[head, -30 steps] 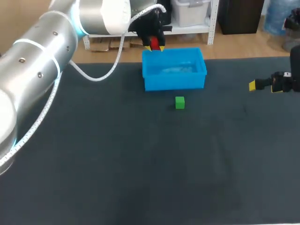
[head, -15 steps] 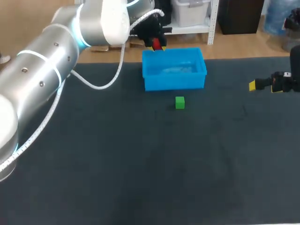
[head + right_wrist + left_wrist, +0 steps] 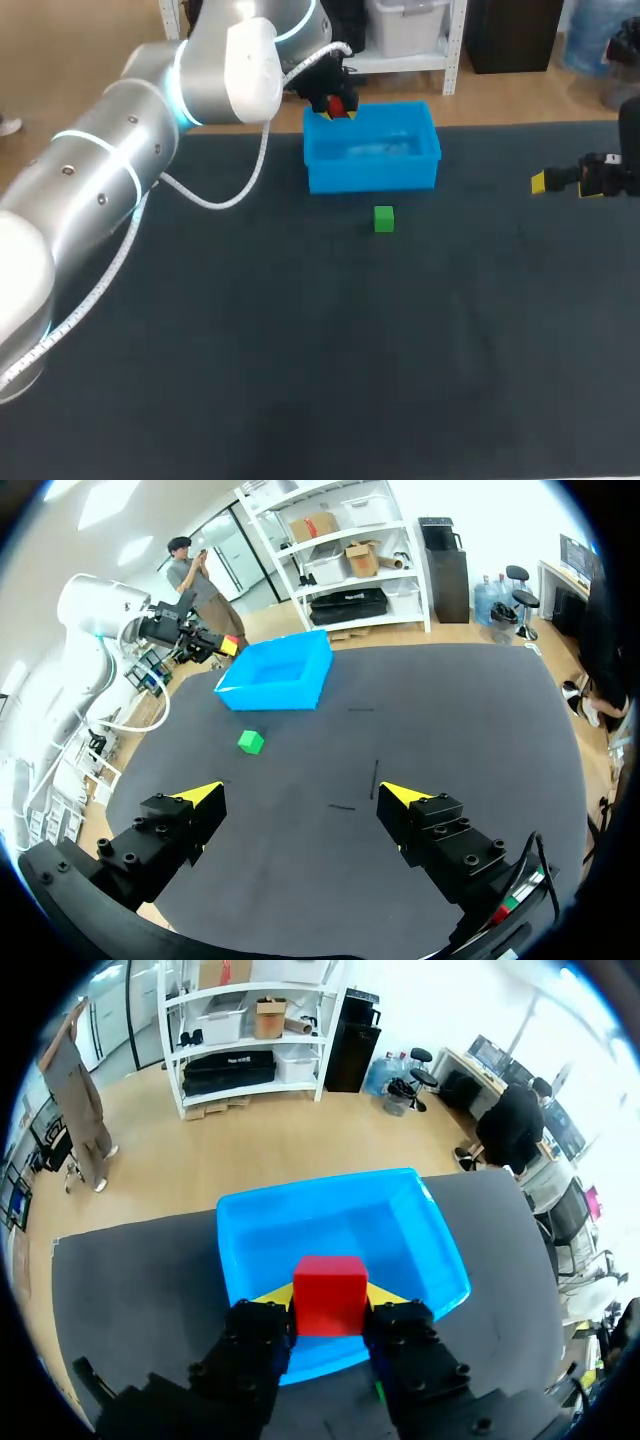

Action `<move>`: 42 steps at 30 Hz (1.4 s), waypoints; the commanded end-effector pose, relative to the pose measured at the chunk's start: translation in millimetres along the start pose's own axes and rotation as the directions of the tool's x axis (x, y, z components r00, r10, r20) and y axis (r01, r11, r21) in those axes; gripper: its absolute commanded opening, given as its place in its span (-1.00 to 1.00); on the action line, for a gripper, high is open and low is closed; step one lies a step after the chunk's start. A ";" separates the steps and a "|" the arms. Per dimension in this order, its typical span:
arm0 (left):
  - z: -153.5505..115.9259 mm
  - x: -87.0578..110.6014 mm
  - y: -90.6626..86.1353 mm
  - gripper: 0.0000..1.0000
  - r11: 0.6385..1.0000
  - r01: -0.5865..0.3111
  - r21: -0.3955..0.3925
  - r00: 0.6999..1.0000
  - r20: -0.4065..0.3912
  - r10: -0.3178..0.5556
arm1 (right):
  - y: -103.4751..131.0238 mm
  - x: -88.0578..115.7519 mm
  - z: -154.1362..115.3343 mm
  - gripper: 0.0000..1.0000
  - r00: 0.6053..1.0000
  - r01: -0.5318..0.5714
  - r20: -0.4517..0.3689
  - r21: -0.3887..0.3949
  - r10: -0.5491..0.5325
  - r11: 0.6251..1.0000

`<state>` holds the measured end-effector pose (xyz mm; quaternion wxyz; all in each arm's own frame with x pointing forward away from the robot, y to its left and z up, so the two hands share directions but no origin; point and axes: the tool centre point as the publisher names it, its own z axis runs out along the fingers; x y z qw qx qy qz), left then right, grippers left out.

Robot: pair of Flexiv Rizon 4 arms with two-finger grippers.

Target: Use the left arm to pick the red cube and place it into the blue plastic box first, then use the right arm to grasp the green cube and put it into the same blue plastic box after the first action is fully finished.

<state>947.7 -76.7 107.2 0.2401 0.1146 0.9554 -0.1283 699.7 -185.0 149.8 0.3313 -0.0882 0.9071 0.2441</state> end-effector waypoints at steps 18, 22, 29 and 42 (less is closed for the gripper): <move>38.2 -22.6 9.7 -1.00 0.999 0.021 -0.026 0.982 -0.187 -0.025 | -0.1 -0.3 0.3 1.00 1.000 0.000 -0.001 0.001 0.000 1.000; 39.6 -21.6 11.5 0.91 0.999 0.026 -0.032 0.981 -0.192 -0.032 | -0.1 -0.3 0.3 1.00 1.000 0.000 -0.001 0.001 0.000 1.000; 39.7 -18.7 13.0 1.00 0.999 0.031 -0.037 0.980 -0.197 -0.038 | -0.1 -0.3 0.3 1.00 1.000 0.000 -0.001 0.001 0.000 1.000; 26.8 -14.0 17.4 1.00 0.999 0.039 -0.028 0.981 -0.187 -0.044 | -0.1 -0.3 0.3 1.00 1.000 0.000 -0.001 0.001 0.000 1.000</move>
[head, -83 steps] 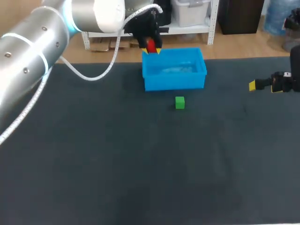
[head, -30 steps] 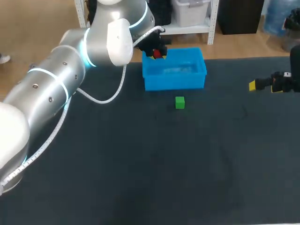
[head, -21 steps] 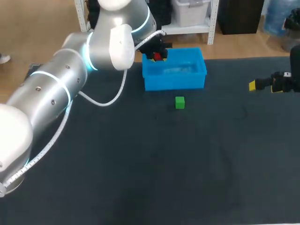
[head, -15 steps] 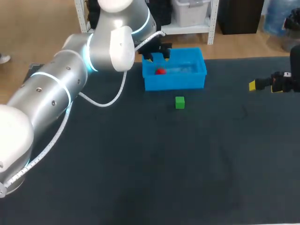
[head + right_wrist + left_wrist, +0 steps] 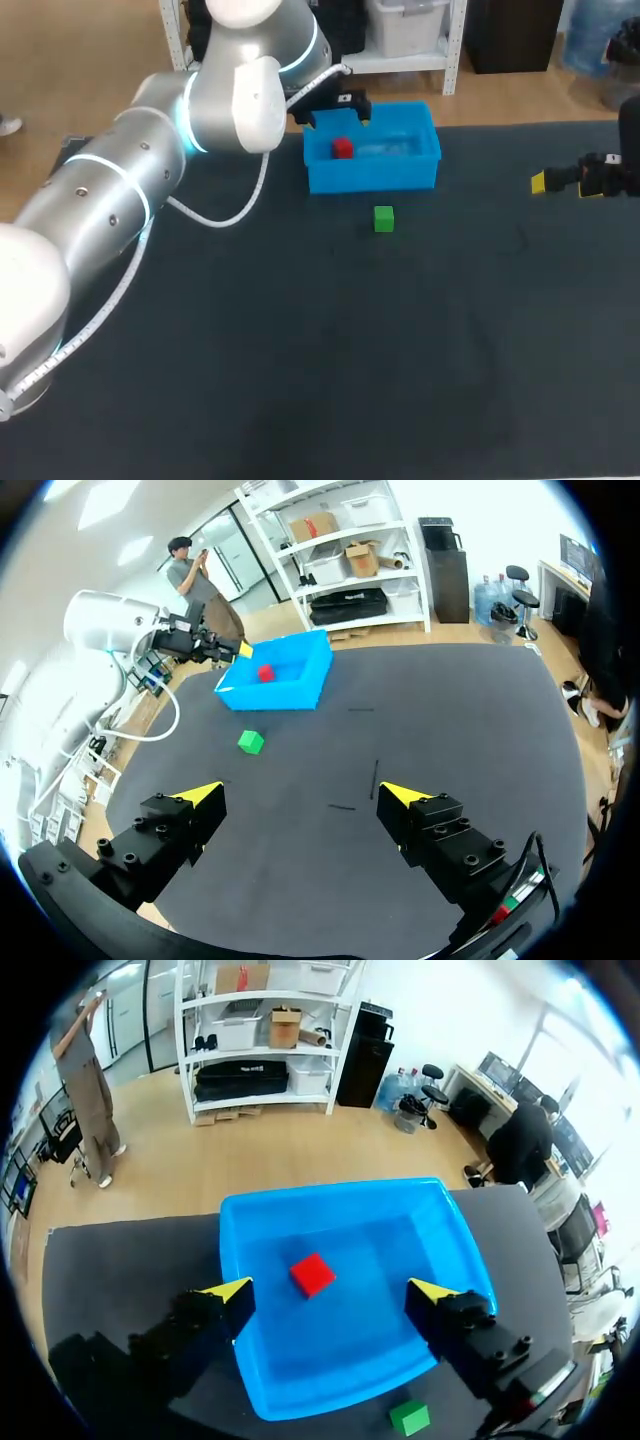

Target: Use the left arm to pick the red cube and place it into the blue plastic box first, then use the right arm to grasp the green cube and put it into the same blue plastic box after the first action is fully finished.

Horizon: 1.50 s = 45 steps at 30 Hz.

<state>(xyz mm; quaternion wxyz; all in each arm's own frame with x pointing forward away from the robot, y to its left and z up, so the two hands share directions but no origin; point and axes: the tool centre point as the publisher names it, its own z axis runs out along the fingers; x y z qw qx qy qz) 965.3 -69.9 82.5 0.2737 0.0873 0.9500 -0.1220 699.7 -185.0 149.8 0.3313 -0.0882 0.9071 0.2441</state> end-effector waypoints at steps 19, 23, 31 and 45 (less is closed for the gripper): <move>-46.3 7.5 10.8 1.00 0.999 -0.042 0.034 0.976 -0.211 0.048 | -0.1 -0.3 0.3 1.00 1.000 0.000 -0.001 0.001 0.000 1.000; -54.7 13.9 12.6 1.00 0.998 -0.048 0.052 0.978 -0.200 0.057 | -0.1 -0.3 0.3 1.00 1.000 0.000 -0.001 0.001 0.000 1.000; -75.4 28.7 20.0 1.00 0.994 -0.071 0.077 0.980 -0.178 0.084 | -0.1 -0.3 0.3 1.00 1.000 0.000 -0.001 0.001 0.000 1.000; -107.5 59.2 37.9 1.00 0.987 -0.114 0.112 0.980 -0.152 0.131 | -0.1 -0.3 0.3 1.00 1.000 0.000 -0.001 0.001 0.000 1.000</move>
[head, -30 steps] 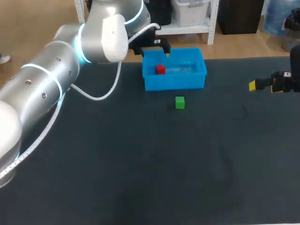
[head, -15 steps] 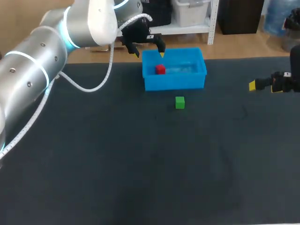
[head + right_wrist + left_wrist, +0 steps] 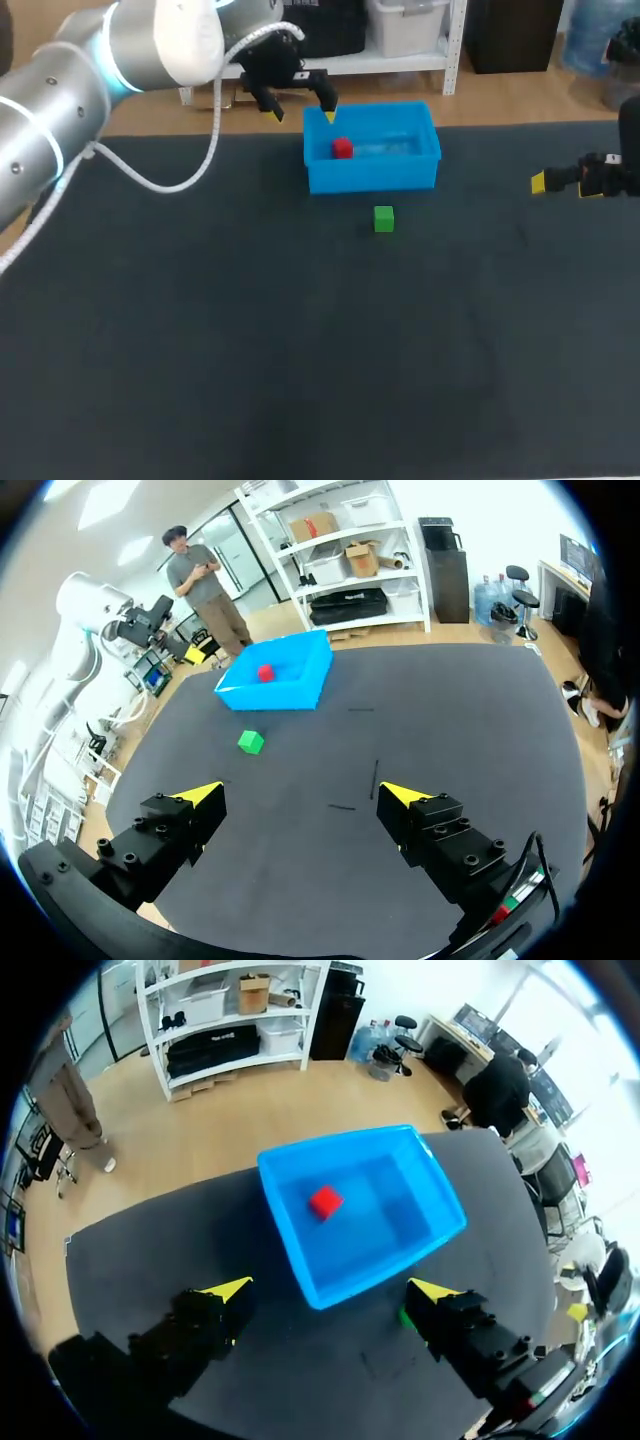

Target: Use the left arm to pick the red cube and place it into the blue plastic box first, then use the right arm to grasp the green cube and put it into the same blue plastic box after the first action is fully finished.

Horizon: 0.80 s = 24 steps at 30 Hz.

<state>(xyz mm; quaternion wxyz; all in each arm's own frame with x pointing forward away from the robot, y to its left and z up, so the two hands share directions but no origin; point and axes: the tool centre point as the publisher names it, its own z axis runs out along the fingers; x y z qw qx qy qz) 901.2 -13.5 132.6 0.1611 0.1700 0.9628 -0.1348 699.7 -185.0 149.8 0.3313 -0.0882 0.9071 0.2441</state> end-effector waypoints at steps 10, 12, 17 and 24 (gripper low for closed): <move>-28.9 58.1 10.7 1.00 0.997 -0.055 0.053 0.994 0.099 0.050 | -0.1 -0.3 0.3 1.00 1.000 0.000 -0.001 0.001 0.000 1.000; -32.2 63.0 11.4 1.00 0.996 -0.063 0.062 0.993 0.101 0.057 | -0.1 -0.3 0.3 1.00 1.000 0.000 -0.001 0.001 0.000 1.000; -39.8 72.8 14.2 1.00 0.993 -0.084 0.083 0.991 0.111 0.075 | -0.1 -0.3 0.3 1.00 1.000 0.000 -0.001 0.001 0.000 1.000; -52.4 82.8 19.9 1.00 0.989 -0.104 0.104 0.988 0.125 0.091 | -0.1 -0.3 0.3 1.00 1.000 0.000 -0.001 0.001 0.000 1.000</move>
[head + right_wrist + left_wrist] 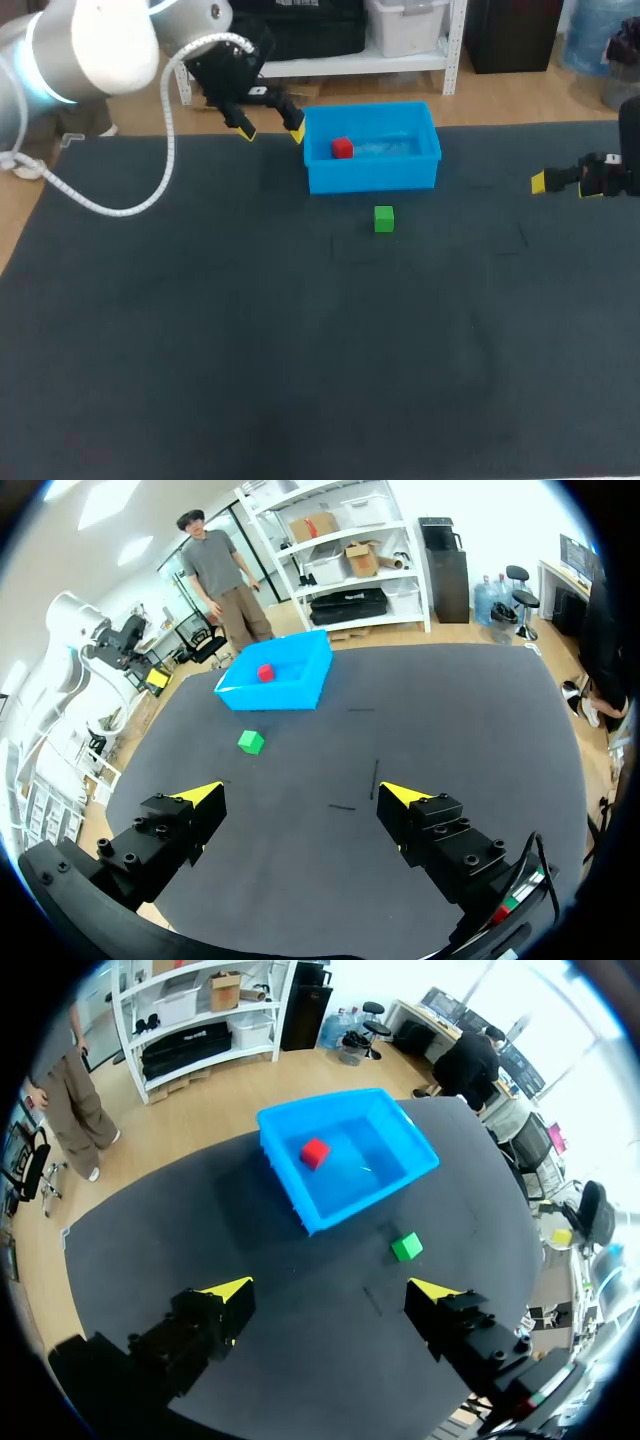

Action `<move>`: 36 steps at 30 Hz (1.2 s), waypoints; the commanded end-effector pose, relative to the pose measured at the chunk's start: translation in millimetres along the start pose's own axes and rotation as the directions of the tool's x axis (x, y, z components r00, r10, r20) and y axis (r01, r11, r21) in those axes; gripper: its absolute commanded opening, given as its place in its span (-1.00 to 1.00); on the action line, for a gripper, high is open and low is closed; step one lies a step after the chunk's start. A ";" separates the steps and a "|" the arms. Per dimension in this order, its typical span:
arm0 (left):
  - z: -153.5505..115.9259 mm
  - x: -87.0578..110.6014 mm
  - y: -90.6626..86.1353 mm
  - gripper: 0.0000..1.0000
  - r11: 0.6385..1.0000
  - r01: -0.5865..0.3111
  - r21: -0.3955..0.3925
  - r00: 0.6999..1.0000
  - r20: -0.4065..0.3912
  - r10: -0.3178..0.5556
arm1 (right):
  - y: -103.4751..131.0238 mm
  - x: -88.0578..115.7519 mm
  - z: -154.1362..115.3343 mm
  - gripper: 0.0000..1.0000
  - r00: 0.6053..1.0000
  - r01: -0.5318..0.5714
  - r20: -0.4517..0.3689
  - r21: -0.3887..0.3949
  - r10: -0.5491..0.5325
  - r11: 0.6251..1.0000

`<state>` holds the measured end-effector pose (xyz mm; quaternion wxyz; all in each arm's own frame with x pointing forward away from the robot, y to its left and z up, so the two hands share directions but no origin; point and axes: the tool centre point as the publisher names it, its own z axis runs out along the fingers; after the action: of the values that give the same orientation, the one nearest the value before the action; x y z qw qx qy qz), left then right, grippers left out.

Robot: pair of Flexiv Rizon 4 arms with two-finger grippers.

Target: Use the left arm to pick the red cube and place it into the blue plastic box first, then use the right arm to grasp the green cube and put it into the same blue plastic box after the first action is fully finished.

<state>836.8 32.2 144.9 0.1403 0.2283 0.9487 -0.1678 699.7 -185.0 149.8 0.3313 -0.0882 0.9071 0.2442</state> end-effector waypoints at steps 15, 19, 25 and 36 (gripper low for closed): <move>-36.7 40.8 5.6 1.00 0.996 -0.051 0.068 0.979 0.199 0.037 | -0.1 -0.3 0.3 1.00 1.000 0.000 -0.001 0.001 0.000 1.000; -39.6 46.1 3.7 1.00 0.994 -0.075 0.080 0.979 0.195 0.058 | -0.1 -0.3 0.3 1.00 1.000 0.000 -0.001 0.001 0.000 1.000; -41.4 53.5 -0.2 1.00 0.990 -0.110 0.089 0.978 0.187 0.092 | -0.1 -0.3 0.3 1.00 1.000 0.000 -0.001 0.001 0.000 1.000; -41.5 64.2 -6.3 1.00 0.987 -0.122 0.100 0.979 0.174 0.103 | -0.1 -0.3 0.3 1.00 1.000 0.000 -0.001 0.001 0.000 1.000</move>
<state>776.4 65.0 163.3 0.1987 0.2772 0.9129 -0.2241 699.7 -185.0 149.8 0.3313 -0.0882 0.9071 0.2442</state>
